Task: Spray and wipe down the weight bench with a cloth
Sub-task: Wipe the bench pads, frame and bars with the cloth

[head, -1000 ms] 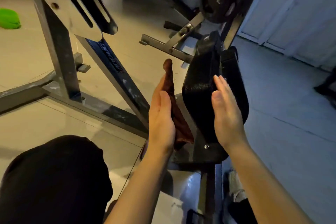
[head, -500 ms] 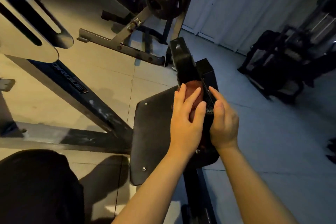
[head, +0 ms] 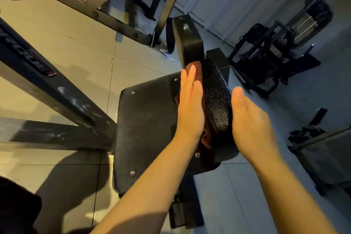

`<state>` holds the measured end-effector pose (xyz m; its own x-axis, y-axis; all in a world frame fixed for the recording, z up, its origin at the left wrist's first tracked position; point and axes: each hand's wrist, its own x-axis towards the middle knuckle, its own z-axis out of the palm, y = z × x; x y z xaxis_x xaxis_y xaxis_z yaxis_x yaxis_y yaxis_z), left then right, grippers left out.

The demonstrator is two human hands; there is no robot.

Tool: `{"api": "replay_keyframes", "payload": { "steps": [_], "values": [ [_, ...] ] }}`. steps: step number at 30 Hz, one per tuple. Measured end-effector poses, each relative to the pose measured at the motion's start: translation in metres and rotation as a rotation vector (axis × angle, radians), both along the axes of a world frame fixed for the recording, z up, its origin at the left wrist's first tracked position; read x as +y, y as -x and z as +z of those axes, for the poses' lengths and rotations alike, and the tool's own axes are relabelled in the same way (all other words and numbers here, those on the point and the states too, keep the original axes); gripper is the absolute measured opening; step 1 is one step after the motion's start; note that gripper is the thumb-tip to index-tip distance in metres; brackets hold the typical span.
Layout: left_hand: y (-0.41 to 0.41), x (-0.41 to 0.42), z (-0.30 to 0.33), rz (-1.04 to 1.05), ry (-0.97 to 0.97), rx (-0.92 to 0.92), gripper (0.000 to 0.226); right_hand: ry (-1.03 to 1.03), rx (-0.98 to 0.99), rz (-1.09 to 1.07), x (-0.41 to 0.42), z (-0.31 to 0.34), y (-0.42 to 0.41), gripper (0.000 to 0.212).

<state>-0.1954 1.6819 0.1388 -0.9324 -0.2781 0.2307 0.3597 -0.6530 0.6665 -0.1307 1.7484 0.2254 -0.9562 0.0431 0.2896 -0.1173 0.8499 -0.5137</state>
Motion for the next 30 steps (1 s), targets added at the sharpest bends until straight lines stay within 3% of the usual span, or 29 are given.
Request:
{"api": "replay_keyframes", "payload": {
  "steps": [3,5,7,8,11,15,18,24,30],
  "values": [
    [0.032,0.009,-0.017,-0.074,-0.097,0.003,0.069,-0.121,0.163,-0.061,-0.014,-0.005,0.008,0.054],
    [0.039,0.024,-0.037,-0.224,-0.124,-0.157,0.085,-0.143,0.203,-0.027,-0.013,-0.010,0.010,0.054],
    [0.034,0.050,-0.063,-0.341,-0.100,-0.244,0.095,-0.169,0.207,0.012,-0.010,-0.009,0.009,0.043],
    [0.026,0.059,-0.069,-0.368,-0.080,-0.238,0.089,-0.174,0.203,0.019,-0.009,-0.009,0.009,0.037],
    [-0.013,0.072,-0.065,-0.290,-0.181,-0.171,0.064,-0.144,0.179,0.007,-0.009,-0.008,0.009,0.028],
    [-0.072,0.062,-0.037,-0.178,-0.228,-0.179,0.053,-0.091,0.155,-0.009,-0.010,-0.008,0.006,0.026],
    [-0.079,0.044,-0.020,-0.101,-0.207,-0.039,0.047,-0.080,0.141,-0.017,-0.011,-0.010,0.004,0.026],
    [-0.006,0.014,-0.008,-0.014,-0.081,0.064,0.055,-0.056,0.186,-0.005,-0.011,-0.011,0.005,0.026],
    [0.040,0.018,-0.018,-0.117,-0.207,-0.010,0.081,-0.007,0.204,0.019,-0.012,-0.013,0.004,0.027]
  ]
}}
